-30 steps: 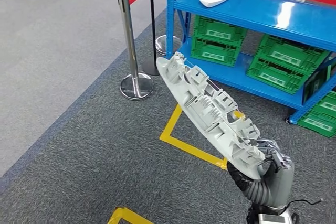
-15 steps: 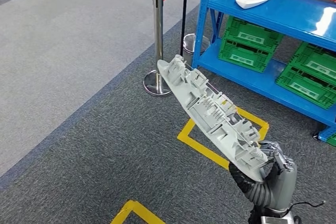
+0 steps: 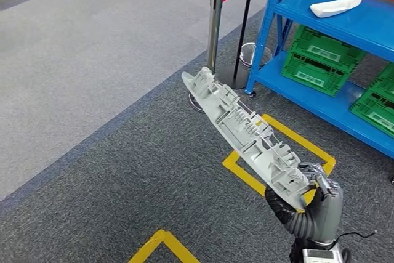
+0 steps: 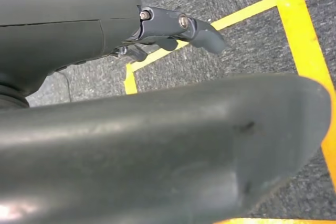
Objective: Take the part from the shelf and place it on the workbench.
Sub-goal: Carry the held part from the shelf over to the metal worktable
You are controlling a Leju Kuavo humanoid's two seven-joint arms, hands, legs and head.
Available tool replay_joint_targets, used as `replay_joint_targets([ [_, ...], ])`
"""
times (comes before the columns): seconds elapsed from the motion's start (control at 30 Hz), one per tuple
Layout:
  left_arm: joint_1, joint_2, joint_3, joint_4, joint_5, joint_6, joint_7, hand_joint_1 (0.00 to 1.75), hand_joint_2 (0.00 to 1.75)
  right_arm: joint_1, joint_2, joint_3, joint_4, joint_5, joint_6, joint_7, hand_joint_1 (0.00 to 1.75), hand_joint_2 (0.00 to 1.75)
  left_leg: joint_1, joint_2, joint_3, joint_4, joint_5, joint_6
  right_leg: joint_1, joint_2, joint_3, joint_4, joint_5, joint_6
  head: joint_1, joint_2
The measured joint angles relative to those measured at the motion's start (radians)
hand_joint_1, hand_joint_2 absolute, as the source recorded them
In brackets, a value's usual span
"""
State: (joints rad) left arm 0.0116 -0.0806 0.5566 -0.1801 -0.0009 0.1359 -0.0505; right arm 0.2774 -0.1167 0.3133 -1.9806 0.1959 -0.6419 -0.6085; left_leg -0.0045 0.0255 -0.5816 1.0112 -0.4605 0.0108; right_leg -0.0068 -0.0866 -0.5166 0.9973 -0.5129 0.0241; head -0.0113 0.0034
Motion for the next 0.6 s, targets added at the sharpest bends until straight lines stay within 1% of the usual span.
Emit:
replay_joint_targets([
  [0.03,0.002,0.0,0.0,0.0,0.001,-0.007,-0.011,0.0,0.0,-0.001,0.0,0.001,0.0,0.002,0.0,0.0,1.75,1.75,0.002,-0.007,0.001,-0.004,0.002,0.006,-0.001,0.002,0.0,0.001,-0.003,0.006,0.0,0.0],
  [0.07,0.003,-0.001,0.0,0.0,0.002,-0.013,-0.025,0.0,0.0,-0.001,-0.001,0.001,0.0,0.006,-0.001,0.0,1.75,1.75,0.004,-0.013,0.002,-0.008,0.005,0.012,-0.003,0.015,-0.005,0.01,-0.013,0.011,0.002,0.0],
  [0.1,0.003,-0.001,0.0,0.0,0.002,-0.018,-0.037,0.0,0.0,-0.001,-0.002,0.002,0.0,0.008,-0.001,-0.001,1.75,1.75,0.007,-0.019,0.003,-0.013,0.009,0.018,-0.004,0.034,-0.018,0.039,-0.033,0.014,0.006,0.0],
  [0.13,0.002,-0.001,0.0,0.0,0.003,-0.022,-0.045,0.0,0.0,-0.001,-0.003,0.002,0.0,0.01,-0.002,-0.001,1.75,1.75,0.01,-0.026,0.004,-0.016,0.011,0.022,-0.006,0.057,-0.044,0.091,-0.063,0.017,0.011,0.0],
  [0.17,0.001,-0.001,0.0,0.0,0.004,-0.025,-0.051,0.0,0.0,0.0,-0.004,0.003,0.0,0.012,-0.002,-0.001,1.75,1.75,0.01,-0.033,0.003,-0.016,0.011,0.024,-0.006,0.073,-0.077,0.16,-0.096,0.019,0.016,0.0],
  [0.2,0.0,0.0,0.0,0.0,0.005,-0.028,-0.054,0.0,0.0,0.001,-0.005,0.003,0.0,0.012,-0.002,-0.002,1.75,1.75,0.01,-0.041,0.002,-0.016,0.011,0.024,-0.006,0.081,-0.112,0.23,-0.122,0.022,0.019,0.0],
  [0.23,0.0,0.0,0.001,0.0,0.006,-0.031,-0.056,0.0,0.0,0.001,-0.006,0.004,0.0,0.012,-0.002,-0.001,1.75,1.75,0.01,-0.049,0.002,-0.015,0.011,0.025,-0.006,0.083,-0.138,0.278,-0.133,0.023,0.02,0.0],
  [0.27,0.0,0.0,0.001,0.0,0.008,-0.037,-0.057,0.0,0.0,0.002,-0.007,0.004,0.0,0.012,-0.002,-0.001,1.75,1.75,0.01,-0.059,0.002,-0.014,0.011,0.025,-0.006,0.084,-0.147,0.289,-0.122,0.024,0.021,0.0],
  [0.3,0.0,0.0,0.002,0.0,0.009,-0.043,-0.057,0.0,0.0,0.002,-0.007,0.005,0.0,0.012,-0.002,-0.001,1.75,1.75,0.011,-0.069,0.003,-0.013,0.011,0.024,-0.007,0.086,-0.136,0.256,-0.091,0.024,0.021,0.0],
  [0.33,0.0,0.0,0.003,0.0,0.008,-0.049,-0.057,0.0,0.0,0.002,-0.008,0.005,0.0,0.012,-0.001,-0.002,1.75,1.75,0.012,-0.079,0.004,-0.012,0.01,0.023,-0.009,0.093,-0.108,0.19,-0.05,0.023,0.021,0.0],
  [0.37,-0.001,0.0,0.003,0.0,0.007,-0.055,-0.058,0.0,0.0,0.0,-0.009,0.006,0.0,0.012,0.0,-0.002,1.75,1.75,0.012,-0.089,0.003,-0.009,0.009,0.019,-0.011,0.111,-0.077,0.12,-0.019,0.023,0.022,0.0],
  [0.4,-0.002,0.0,0.003,0.0,0.005,-0.058,-0.058,0.0,0.0,-0.001,-0.009,0.006,0.001,0.012,0.001,-0.003,1.75,1.75,0.011,-0.099,0.0,-0.004,0.008,0.015,-0.014,0.127,-0.049,0.061,0.001,0.022,0.022,0.0],
  [0.43,-0.002,0.0,0.003,0.0,0.003,-0.059,-0.059,0.0,0.0,-0.003,-0.009,0.006,0.001,0.012,0.003,-0.003,1.75,1.75,0.011,-0.107,-0.005,0.0,0.009,0.009,-0.015,0.141,-0.033,0.027,0.007,0.02,0.022,0.0],
  [0.47,-0.002,0.001,0.003,0.0,0.002,-0.059,-0.06,0.0,0.0,-0.005,-0.009,0.006,0.001,0.012,0.005,-0.003,1.75,1.75,0.012,-0.115,-0.01,0.002,0.01,0.003,-0.015,0.148,-0.027,0.016,0.003,0.017,0.021,0.0],
  [0.53,0.0,0.002,0.003,0.0,0.0,-0.058,-0.061,0.0,0.0,-0.008,-0.01,0.007,0.002,0.011,0.012,-0.003,1.75,1.75,0.015,-0.13,-0.017,0.002,0.014,-0.009,-0.013,0.133,-0.024,0.014,0.007,0.005,0.02,0.0],
  [0.57,0.002,0.002,0.003,0.0,-0.001,-0.057,-0.061,0.0,0.0,-0.011,-0.01,0.006,0.002,0.011,0.015,-0.002,1.75,1.75,0.015,-0.123,-0.022,0.01,0.008,-0.014,-0.014,0.123,-0.022,0.012,0.009,-0.002,0.019,0.0],
  [0.6,0.002,0.003,0.003,0.0,-0.002,-0.057,-0.061,0.0,0.0,-0.013,-0.01,0.006,0.002,0.01,0.018,-0.002,1.75,1.75,0.015,-0.107,-0.033,0.035,-0.008,-0.018,-0.015,0.112,-0.02,0.009,0.011,-0.009,0.015,0.0],
])
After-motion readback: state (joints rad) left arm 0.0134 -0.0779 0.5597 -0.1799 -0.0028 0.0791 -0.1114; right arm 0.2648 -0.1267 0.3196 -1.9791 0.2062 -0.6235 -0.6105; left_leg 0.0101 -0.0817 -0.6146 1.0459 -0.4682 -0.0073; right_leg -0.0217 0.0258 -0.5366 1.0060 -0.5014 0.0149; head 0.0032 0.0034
